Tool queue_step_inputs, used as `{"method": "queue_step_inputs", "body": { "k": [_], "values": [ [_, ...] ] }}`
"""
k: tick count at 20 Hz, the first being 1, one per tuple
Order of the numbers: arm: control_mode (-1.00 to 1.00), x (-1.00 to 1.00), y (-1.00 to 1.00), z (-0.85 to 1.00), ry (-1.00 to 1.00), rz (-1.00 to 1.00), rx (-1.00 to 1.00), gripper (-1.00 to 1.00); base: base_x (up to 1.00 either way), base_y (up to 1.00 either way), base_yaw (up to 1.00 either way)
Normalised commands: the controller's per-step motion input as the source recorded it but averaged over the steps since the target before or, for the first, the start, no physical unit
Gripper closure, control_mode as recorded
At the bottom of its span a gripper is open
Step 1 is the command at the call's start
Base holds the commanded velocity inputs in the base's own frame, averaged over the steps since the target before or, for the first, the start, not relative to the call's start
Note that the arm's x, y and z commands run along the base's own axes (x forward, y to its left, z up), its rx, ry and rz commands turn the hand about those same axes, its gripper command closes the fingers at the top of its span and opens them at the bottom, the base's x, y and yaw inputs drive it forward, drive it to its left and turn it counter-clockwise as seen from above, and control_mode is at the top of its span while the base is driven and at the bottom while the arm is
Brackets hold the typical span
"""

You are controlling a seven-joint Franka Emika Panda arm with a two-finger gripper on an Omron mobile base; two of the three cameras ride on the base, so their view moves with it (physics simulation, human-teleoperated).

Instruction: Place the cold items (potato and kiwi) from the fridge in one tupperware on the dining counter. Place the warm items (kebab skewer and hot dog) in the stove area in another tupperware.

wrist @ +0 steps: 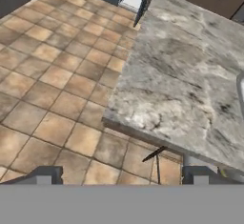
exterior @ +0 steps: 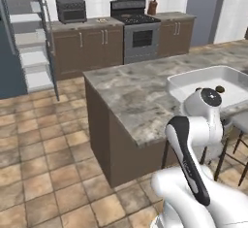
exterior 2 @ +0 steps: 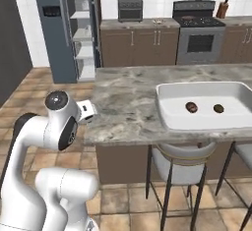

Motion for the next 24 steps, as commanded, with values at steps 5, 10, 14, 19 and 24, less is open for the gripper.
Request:
{"method": "queue_step_inputs", "body": {
  "k": [5,10,14,19,24],
  "values": [
    [1.0,0.0,0.0,0.0,0.0,0.0,0.0,-1.0,0.4,1.0,-0.38],
    [1.0,0.0,0.0,0.0,0.0,0.0,0.0,-1.0,0.32,1.0,-0.37],
    [1.0,0.0,0.0,0.0,0.0,0.0,0.0,-1.0,0.15,1.0,-0.31],
    [1.0,0.0,0.0,0.0,0.0,0.0,0.0,-1.0,0.3,1.0,-0.32],
    [1.0,0.0,0.0,0.0,0.0,0.0,0.0,-1.0,0.62,1.0,-0.31]
  ]
}}
